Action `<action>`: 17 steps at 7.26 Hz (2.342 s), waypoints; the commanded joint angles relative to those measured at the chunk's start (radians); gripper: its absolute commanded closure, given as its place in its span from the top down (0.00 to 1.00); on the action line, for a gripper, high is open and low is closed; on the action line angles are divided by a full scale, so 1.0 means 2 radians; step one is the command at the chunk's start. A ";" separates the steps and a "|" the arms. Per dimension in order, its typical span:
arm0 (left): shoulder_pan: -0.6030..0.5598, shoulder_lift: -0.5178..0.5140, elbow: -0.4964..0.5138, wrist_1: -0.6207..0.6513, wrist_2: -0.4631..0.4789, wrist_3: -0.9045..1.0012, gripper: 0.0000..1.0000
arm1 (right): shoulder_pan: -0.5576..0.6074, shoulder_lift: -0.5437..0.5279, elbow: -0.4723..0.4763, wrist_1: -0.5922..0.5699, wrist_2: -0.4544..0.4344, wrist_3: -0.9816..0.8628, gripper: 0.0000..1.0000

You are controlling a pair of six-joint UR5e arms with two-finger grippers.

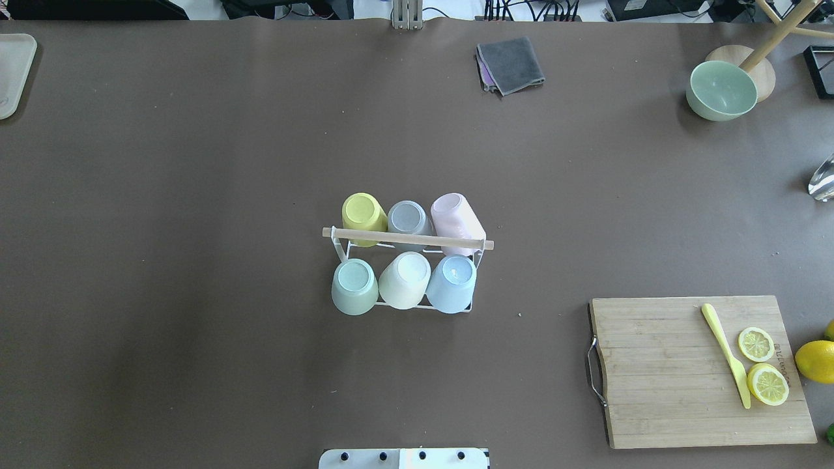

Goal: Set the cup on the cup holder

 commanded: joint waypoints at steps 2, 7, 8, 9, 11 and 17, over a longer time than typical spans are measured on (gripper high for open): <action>0.000 0.001 -0.001 -0.001 0.000 0.001 0.98 | 0.000 0.000 0.000 -0.001 0.000 -0.001 1.00; 0.000 0.004 0.007 -0.001 0.000 0.002 0.98 | 0.000 0.000 0.000 -0.001 0.000 -0.001 1.00; 0.000 0.004 0.008 -0.001 0.000 0.002 0.98 | 0.000 0.000 0.000 -0.001 0.000 -0.001 1.00; 0.000 0.003 0.008 -0.001 0.000 0.001 0.98 | 0.000 0.000 0.000 -0.001 0.000 0.000 1.00; 0.001 0.000 0.012 -0.003 0.000 0.001 0.98 | 0.000 0.001 -0.004 0.000 0.000 0.000 1.00; 0.000 0.001 0.014 -0.004 0.000 0.001 0.98 | 0.000 0.001 -0.004 0.000 0.000 0.000 1.00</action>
